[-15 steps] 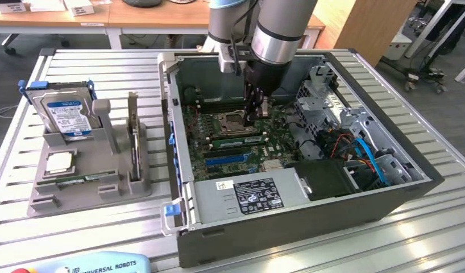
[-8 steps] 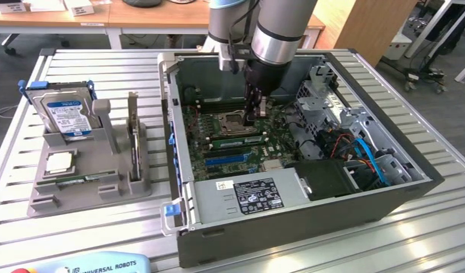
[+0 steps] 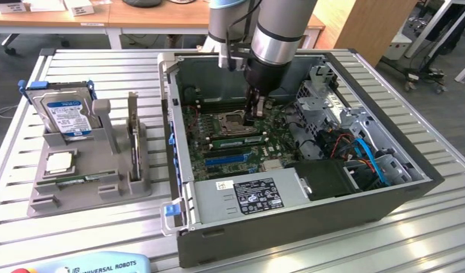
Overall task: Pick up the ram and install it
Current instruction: 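Press down the ram until it locks into place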
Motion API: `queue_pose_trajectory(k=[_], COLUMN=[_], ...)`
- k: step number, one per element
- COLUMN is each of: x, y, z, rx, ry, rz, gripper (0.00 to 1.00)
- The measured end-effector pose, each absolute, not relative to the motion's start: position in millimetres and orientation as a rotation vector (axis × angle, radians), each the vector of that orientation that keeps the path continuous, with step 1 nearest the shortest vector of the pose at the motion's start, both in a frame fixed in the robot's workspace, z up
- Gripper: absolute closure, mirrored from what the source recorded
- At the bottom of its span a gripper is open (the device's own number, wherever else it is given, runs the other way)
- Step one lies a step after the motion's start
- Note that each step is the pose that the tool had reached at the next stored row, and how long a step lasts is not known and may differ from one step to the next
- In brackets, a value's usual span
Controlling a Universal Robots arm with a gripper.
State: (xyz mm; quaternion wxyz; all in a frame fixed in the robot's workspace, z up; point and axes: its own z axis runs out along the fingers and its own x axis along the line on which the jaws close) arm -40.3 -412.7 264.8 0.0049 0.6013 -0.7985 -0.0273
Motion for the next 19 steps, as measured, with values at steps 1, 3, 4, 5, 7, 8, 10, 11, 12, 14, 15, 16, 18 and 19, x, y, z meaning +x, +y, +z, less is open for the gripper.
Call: queue_pose_trajectory(k=[1, 3, 4, 5, 7, 8, 10, 11, 12, 14, 15, 16, 18, 19], x=[-40.3, -40.4, -40.4, -40.4, -40.5, -40.5, -40.5, -40.5, -40.5, -40.5, -40.5, -40.6, -40.6, -40.6], y=[-412.7, -412.7, -412.7, -412.7, -412.7, -412.7, -412.7, -412.7, -412.7, -412.7, -412.7, -412.7, -412.7, -412.7], z=[264.7, 264.6, 264.5, 264.5, 264.4, 264.3, 264.3, 264.2, 264.2, 264.2, 264.1, 264.1, 264.1, 264.0], rx=[1.864, 1.829, 1.811, 1.795, 1.743, 1.724, 1.687, 1.649, 1.629, 1.59, 1.572, 1.553, 1.515, 1.494], ry=[-2.515, -2.542, -2.555, -2.567, -2.604, -2.617, -2.642, -2.667, -2.679, -2.704, -2.715, -2.726, -2.749, -2.76], rz=[-0.086, -0.086, -0.086, -0.086, -0.086, -0.087, -0.087, -0.087, -0.087, -0.087, -0.087, -0.087, -0.087, -0.087], gripper=[0.9, 0.9, 0.9, 0.9, 0.9, 0.9, 0.9, 0.9, 0.9, 0.9, 0.9, 0.9, 0.9, 0.9])
